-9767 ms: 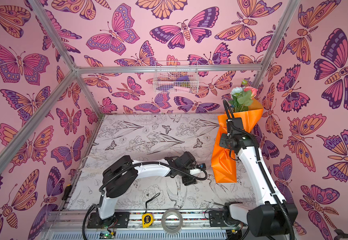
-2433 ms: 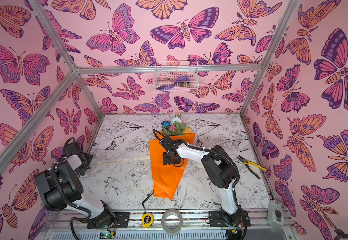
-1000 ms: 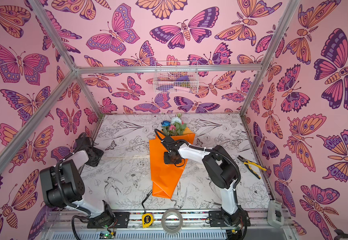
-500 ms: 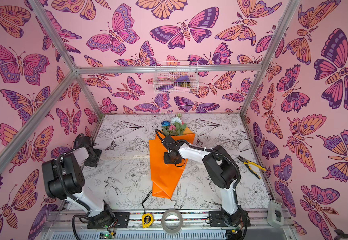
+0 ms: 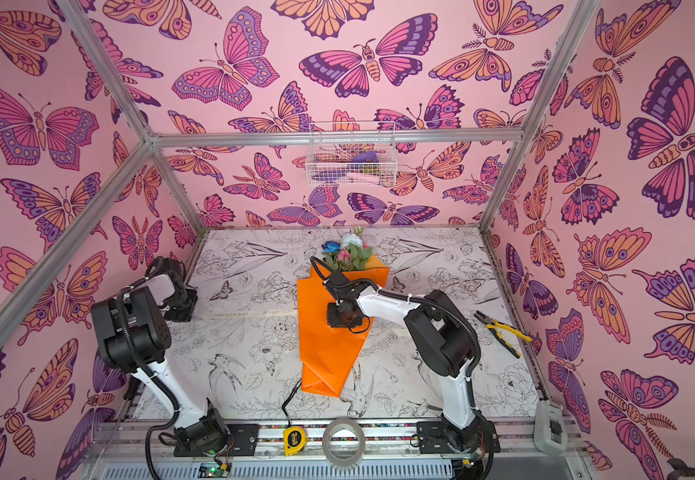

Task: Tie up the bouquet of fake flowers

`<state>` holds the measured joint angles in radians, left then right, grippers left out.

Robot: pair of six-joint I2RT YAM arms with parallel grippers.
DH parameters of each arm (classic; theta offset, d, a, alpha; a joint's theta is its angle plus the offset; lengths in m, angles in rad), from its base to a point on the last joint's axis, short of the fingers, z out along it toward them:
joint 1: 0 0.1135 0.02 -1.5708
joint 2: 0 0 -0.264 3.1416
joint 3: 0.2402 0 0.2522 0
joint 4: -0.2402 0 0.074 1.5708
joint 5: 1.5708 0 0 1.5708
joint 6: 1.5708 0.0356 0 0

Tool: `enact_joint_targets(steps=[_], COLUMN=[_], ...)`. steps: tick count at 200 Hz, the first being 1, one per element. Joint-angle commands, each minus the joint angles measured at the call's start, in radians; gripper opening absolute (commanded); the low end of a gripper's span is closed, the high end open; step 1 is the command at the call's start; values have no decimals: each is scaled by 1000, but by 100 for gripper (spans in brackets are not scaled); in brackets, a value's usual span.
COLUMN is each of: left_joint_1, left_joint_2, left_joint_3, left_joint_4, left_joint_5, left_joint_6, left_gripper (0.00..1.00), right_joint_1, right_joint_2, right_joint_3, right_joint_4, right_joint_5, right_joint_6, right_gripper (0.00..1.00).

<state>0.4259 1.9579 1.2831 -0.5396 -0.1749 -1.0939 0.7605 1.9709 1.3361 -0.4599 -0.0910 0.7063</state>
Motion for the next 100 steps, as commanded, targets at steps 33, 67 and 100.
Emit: enact_joint_targets(steps=[33, 67, 100], left_joint_1=[-40, -71, -142], left_joint_2=[87, 47, -65], left_joint_3=[16, 11, -2], left_joint_4=[-28, -5, 28], left_joint_5=[79, 87, 103], left_joint_6=[46, 95, 225], left_gripper=[19, 0, 0], right_joint_1=[-11, -11, -16], right_joint_2=[-5, -10, -17], right_joint_3=[-2, -11, -22], right_joint_4=[20, 30, 30], right_joint_5=[-30, -36, -30], right_joint_6=[15, 18, 15], right_gripper=[31, 30, 29])
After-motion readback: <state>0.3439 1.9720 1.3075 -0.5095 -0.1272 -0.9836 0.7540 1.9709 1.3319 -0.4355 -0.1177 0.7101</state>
